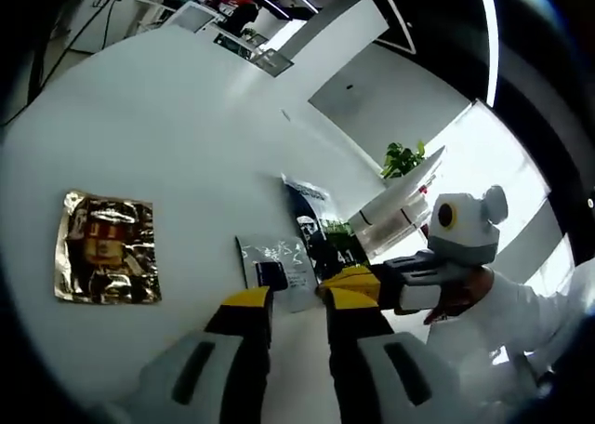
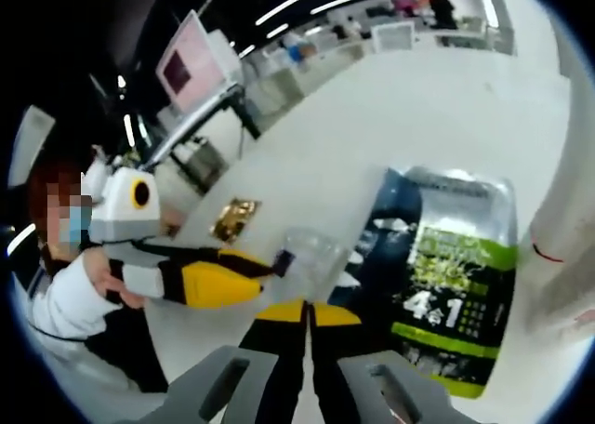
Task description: Arrange the skincare products in the storage area until every visible bottle or jar stands upright without overlapping.
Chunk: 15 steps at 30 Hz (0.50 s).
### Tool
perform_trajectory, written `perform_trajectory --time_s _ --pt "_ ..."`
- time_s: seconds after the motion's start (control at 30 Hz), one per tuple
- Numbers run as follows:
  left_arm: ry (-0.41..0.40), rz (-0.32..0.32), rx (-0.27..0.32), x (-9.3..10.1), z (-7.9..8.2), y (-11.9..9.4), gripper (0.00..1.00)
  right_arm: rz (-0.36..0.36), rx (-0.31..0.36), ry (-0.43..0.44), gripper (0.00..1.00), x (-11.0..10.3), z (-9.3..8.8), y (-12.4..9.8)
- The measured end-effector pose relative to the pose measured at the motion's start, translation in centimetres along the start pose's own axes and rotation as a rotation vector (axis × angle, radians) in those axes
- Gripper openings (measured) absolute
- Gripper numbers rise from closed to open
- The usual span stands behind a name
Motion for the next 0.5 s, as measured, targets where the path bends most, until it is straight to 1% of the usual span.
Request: perform_trajectory --time_s 0.03,0.23,0.5 --pt "-0.001 0.000 0.000 0.0 0.0 0.0 0.19 -0.007 0.011 -0.013 0.00 0.0 0.1 0.0" --pt "-0.001 0.001 0.000 -0.2 0.1 0.1 0.18 -0.021 0.011 -0.058 0.00 0.2 0.2 -0.1" --pt "-0.004 -0.001 -0.001 -0.2 0.1 0.2 0.18 -0.019 0.036 -0.065 0.00 0.0 0.8 -1.0"
Point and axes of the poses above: the point that each gripper's makers call its tool centre point, and the gripper's own axes: y roughly forward along the fingers, x roughly to its right, z roughly out of its top, the point moved 3 cm from there along -y, roughly backward along the fingers, and after that the axes turned 3 degrees about z, right-handed, at the moved point
